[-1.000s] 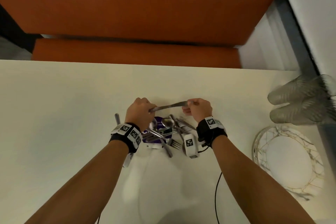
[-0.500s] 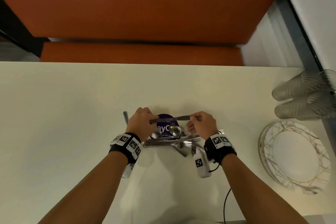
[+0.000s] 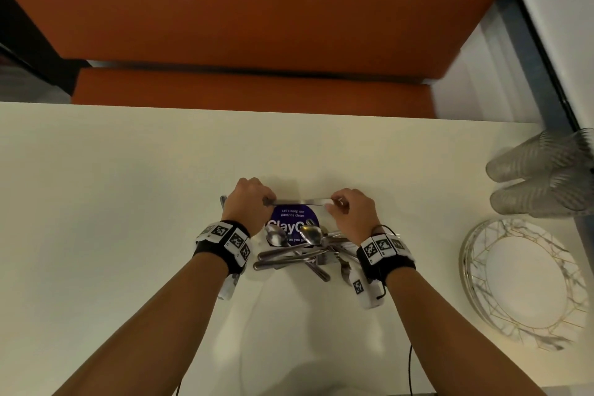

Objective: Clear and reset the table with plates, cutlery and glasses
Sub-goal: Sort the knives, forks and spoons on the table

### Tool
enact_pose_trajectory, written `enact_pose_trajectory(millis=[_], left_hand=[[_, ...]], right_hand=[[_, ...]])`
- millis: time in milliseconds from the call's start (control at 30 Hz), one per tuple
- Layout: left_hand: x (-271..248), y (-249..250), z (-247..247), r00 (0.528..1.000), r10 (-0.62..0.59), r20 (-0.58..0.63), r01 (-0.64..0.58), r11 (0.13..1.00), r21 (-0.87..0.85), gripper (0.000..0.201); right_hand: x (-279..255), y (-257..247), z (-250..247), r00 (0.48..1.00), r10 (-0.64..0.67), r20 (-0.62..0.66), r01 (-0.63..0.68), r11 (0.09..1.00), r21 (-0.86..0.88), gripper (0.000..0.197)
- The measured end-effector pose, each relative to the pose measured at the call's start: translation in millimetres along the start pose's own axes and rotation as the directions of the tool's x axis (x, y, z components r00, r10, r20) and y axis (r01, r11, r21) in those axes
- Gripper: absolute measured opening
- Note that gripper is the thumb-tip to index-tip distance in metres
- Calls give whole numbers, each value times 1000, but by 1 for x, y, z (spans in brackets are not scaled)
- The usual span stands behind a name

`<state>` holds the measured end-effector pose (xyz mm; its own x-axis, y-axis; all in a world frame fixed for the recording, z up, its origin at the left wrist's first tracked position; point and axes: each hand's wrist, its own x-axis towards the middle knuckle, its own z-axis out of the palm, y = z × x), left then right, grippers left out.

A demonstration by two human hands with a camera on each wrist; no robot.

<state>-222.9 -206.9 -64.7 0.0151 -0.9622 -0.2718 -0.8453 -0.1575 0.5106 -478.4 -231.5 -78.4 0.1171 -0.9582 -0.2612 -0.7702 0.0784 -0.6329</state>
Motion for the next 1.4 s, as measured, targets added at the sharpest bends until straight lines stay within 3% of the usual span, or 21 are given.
enact_pose_trajectory(millis=[233,533,667,733,833,933,1100,1233,1400], left_hand=[[7,1,0,998,-58,-17,58,998,-7,9],[3,-4,8,993,-73,-88,70,997,-30,10],[0,-6,4,997,-50,-56,47,997,-61,17],[-3,-8,0,996,-32,-78,26,997,-70,23],[-14,-14,-6,978,-38,-204,11,991,-132,19],[-30,-22,-11,960,-55,-274,11,987,-159,13],[-60,-32,-11,968,-64,-243,12,978,-210,15],[-83,-40,-9,970,-111,-215,53,964,-261,18],[-100,-49,-11,963,-140,-231,60,944,-324,18]], right_hand=[[4,1,3,994,-107,19,109,987,-119,16],[6,1,5,995,-96,11,97,991,-90,18],[5,0,4,998,-67,21,69,992,-102,26],[0,-3,3,995,-89,-37,83,985,-150,28],[-9,-15,7,979,-158,-128,138,979,-151,21],[-21,-35,16,974,-223,-36,218,971,-101,13],[-38,-65,46,929,-318,187,343,932,-118,21],[-36,-88,55,919,-225,325,320,906,-276,17],[-32,-101,52,941,-134,310,190,969,-156,14]])
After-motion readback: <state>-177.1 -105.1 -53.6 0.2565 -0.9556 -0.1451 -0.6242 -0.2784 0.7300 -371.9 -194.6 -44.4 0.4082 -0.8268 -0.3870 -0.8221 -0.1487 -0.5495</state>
